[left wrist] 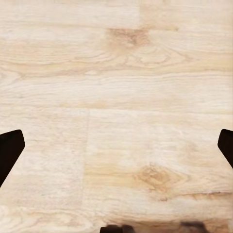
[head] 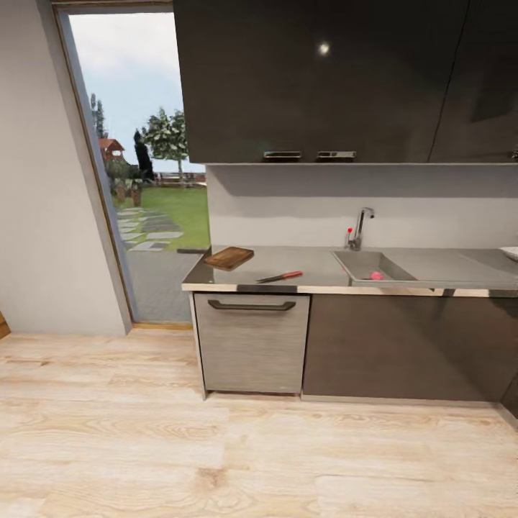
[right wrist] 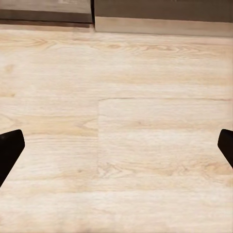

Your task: In the kitchen, take the Vidalia onion out of the sink, dice it on the chopping board with the paring knife, put the diced onion into the bowl on the countertop, then place both the paring knife and the chopping board into the sink.

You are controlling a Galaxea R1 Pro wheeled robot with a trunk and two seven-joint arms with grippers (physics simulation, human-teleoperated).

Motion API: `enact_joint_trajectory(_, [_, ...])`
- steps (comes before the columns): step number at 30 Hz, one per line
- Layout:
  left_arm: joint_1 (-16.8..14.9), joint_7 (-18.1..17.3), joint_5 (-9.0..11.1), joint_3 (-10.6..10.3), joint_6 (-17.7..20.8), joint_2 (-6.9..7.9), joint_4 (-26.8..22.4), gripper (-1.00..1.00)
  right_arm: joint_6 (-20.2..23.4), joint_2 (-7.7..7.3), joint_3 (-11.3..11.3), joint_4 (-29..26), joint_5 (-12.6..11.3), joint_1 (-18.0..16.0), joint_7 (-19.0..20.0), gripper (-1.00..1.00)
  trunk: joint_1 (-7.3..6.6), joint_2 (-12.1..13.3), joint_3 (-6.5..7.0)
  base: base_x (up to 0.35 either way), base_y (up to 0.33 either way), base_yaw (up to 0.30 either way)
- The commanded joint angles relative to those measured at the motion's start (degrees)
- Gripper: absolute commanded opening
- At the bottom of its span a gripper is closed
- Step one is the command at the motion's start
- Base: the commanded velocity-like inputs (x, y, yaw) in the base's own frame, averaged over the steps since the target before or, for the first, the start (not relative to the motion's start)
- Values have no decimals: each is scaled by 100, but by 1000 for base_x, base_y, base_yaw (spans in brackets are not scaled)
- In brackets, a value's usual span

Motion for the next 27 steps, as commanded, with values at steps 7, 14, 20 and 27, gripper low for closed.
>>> enact_joint_trajectory(7, [0,5,3,10,-11,0,71,100,-18,-5,4,3,6,-3,-17,100,0,-3,-5,0,0,-3])
enact_joint_trajectory(14, [0,5,2,11,-17,0,75,100,-24,-2,5,3,2,-3,-11,100,0,-3,-5,0,0,0])
enact_joint_trajectory(20, [0,5,2,11,-16,4,71,100,-19,11,3,3,-6,-3,-15,100,0,-3,-5,0,0,0])
enact_joint_trajectory(27, [0,5,11,11,-20,-3,64,100,-19,12,-3,3,-2,-3,-16,100,0,-3,-5,0,0,0])
